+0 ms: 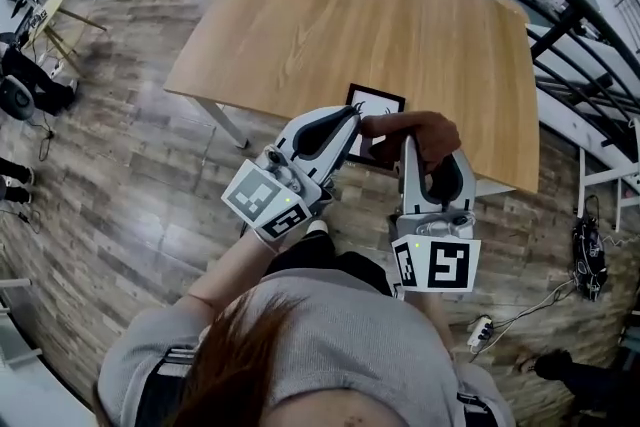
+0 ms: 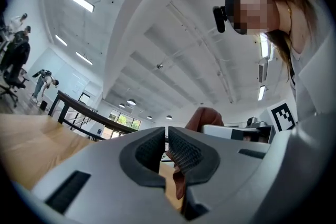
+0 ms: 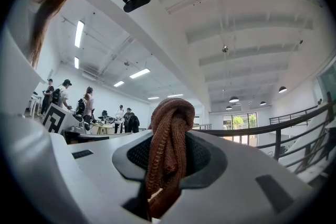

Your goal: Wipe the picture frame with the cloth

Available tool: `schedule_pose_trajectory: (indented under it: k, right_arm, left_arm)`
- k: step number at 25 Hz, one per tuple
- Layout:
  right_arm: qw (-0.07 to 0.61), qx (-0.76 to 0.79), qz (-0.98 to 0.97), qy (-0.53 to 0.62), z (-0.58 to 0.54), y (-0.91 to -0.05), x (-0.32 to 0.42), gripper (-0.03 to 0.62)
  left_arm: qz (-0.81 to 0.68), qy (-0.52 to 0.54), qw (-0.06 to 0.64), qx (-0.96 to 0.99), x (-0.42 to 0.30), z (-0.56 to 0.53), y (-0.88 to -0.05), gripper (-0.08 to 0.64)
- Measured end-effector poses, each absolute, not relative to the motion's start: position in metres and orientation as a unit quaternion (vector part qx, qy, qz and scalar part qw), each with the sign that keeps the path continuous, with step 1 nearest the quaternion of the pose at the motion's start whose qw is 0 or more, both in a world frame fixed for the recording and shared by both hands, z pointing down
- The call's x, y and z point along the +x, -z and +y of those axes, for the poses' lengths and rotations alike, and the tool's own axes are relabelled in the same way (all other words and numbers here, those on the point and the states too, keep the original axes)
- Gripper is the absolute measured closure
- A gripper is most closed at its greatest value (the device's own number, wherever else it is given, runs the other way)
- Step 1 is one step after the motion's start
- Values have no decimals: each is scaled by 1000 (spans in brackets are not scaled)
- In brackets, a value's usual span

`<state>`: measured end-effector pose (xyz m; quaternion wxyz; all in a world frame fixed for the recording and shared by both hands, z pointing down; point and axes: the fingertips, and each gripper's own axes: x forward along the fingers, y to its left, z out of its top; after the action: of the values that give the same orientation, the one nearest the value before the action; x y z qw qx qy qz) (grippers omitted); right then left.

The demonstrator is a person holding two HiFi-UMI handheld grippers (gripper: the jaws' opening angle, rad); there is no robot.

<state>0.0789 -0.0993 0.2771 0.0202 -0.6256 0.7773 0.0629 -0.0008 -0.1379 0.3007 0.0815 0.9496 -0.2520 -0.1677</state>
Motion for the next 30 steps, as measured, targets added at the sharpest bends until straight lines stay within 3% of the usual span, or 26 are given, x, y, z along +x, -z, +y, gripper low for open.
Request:
schedule_pose_trajectory:
  k: [11, 14, 17, 30]
  right_arm:
    - [6, -610, 791, -38, -137, -293, 98, 459]
    - [5, -604, 797, -33, -143, -300, 100, 459]
    - [-1, -601, 799, -18, -150, -312, 103, 459]
    - [-23, -603, 797, 25, -158, -355, 108, 459]
  left_arm:
    - [-243, 60, 152, 956, 22, -171, -357, 546]
    - [-244, 36, 160, 956, 17, -175, -378, 460]
    - [-242, 27, 205, 948, 11, -179, -405, 377]
    - [-192, -94, 443, 871, -10, -179, -585, 344]
